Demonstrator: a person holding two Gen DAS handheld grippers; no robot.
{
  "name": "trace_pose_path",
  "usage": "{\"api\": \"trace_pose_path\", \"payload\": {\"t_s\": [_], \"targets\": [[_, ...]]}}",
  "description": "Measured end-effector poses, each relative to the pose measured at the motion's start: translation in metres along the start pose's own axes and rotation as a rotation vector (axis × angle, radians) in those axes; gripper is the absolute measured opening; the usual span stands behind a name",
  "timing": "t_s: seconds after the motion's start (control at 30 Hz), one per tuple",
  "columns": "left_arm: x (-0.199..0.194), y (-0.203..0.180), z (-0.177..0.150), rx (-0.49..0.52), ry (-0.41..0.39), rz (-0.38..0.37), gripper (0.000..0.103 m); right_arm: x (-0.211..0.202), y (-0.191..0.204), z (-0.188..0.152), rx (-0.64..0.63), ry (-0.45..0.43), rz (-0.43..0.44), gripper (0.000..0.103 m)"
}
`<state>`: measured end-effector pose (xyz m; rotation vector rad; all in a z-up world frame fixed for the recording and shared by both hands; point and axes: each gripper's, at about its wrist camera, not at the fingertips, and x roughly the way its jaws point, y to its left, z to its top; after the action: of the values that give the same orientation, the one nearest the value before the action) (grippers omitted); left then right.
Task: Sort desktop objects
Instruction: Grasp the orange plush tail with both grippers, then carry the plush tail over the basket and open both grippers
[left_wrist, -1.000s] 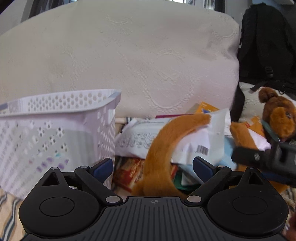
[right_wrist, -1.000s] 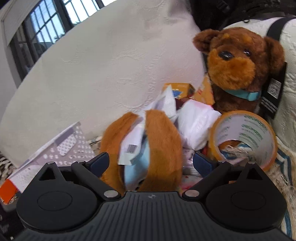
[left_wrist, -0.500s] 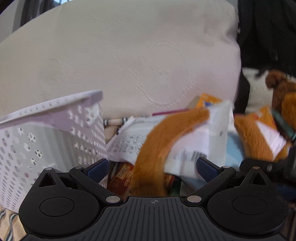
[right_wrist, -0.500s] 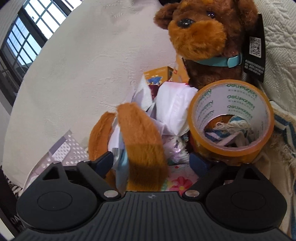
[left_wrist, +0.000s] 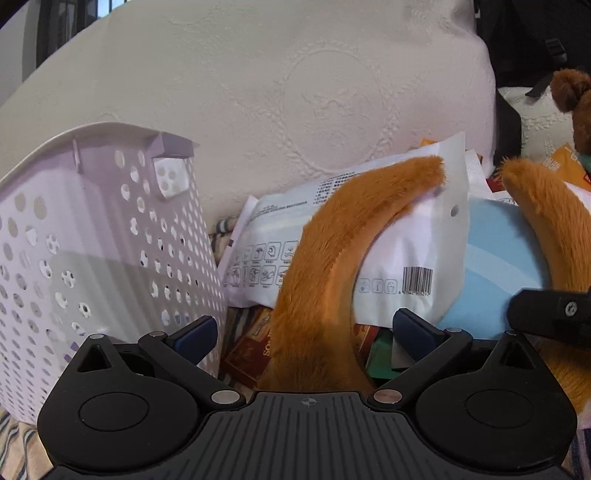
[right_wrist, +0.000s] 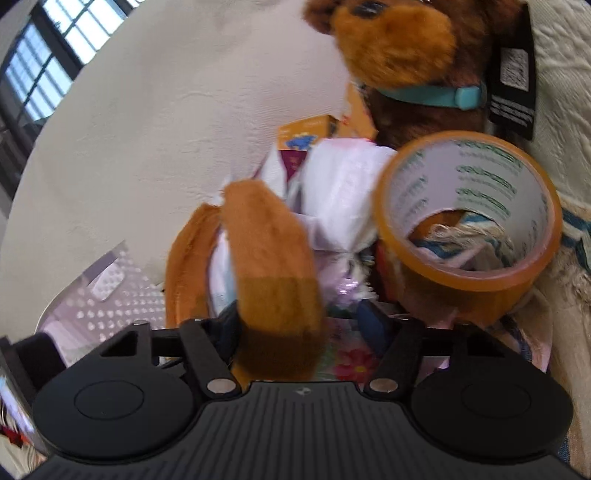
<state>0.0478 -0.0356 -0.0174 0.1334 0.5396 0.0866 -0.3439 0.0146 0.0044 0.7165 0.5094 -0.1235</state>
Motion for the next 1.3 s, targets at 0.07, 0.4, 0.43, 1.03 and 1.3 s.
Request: {"api": "trace_pose_path", "payload": {"t_s": [0.07, 0.4, 0.43, 1.03, 1.3], "targets": [[-0.005, 0.004, 0.002, -0.024, 0.039, -0.128, 0.042, -0.004, 0.001, -0.001, 0.019, -0.008, 0.009, 0.054], [-0.059, 0.023, 0.009, -0.128, -0.049, -0.169, 0.033, -0.058, 0.033, -0.004, -0.176, -0.188, 0.033, 0.039], [-0.065, 0.026, 0.014, -0.136, -0.08, -0.175, 0.033, -0.066, 0.033, -0.003, -0.175, -0.204, 0.057, 0.039], [-0.151, 0.157, 0.101, -0.306, -0.297, 0.044, 0.034, -0.072, 0.178, 0.052, -0.31, -0.157, 0.351, 0.038], [-0.098, 0.246, 0.109, -0.411, -0.216, 0.255, 0.035, 0.023, 0.277, 0.029, -0.455, -0.034, 0.391, 0.038]]}}
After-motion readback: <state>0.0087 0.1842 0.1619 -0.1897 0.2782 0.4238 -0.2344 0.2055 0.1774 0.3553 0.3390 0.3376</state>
